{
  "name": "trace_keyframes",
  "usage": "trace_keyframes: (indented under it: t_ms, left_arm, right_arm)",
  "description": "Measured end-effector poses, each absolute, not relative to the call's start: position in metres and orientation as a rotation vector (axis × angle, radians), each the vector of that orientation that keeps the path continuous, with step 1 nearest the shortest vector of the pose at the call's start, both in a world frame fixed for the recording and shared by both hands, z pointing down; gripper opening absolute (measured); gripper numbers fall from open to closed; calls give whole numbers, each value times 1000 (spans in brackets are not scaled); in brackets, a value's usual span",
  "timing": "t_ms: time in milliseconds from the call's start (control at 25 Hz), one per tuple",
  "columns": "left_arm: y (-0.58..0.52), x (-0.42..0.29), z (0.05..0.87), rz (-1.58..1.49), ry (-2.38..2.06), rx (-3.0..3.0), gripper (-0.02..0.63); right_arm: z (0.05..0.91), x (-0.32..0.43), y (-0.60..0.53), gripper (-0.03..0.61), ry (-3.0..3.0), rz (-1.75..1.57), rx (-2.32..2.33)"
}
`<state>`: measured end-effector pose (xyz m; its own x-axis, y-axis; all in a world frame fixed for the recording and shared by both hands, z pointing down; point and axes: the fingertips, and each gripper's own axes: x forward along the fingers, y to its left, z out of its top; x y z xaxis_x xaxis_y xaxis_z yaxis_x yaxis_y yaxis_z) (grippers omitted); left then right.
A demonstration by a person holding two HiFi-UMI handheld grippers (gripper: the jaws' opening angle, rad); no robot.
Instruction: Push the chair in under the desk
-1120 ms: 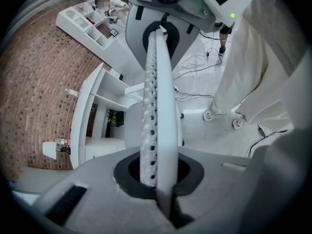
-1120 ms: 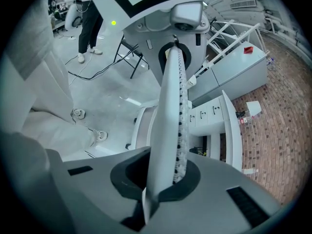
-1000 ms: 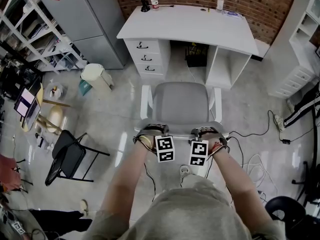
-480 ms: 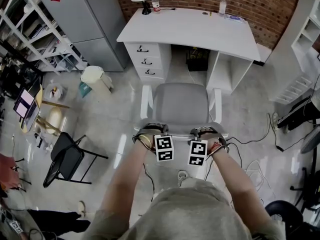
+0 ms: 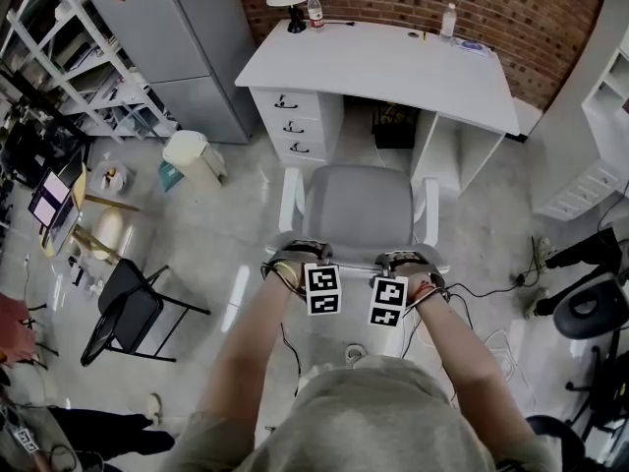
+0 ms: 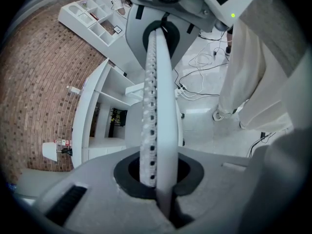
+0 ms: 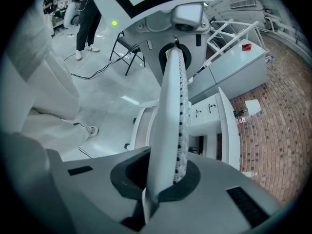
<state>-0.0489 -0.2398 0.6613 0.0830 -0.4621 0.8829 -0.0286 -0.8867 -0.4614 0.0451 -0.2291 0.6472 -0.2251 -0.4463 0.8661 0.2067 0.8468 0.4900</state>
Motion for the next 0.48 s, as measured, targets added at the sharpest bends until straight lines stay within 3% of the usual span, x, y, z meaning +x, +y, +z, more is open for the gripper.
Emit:
trace_keyframes:
  t_ms: [480]
  left_arm:
    - [-272, -49, 661, -1866, 491, -2037, 14]
  right_arm:
    - [647, 45, -263, 9, -1693, -613, 199]
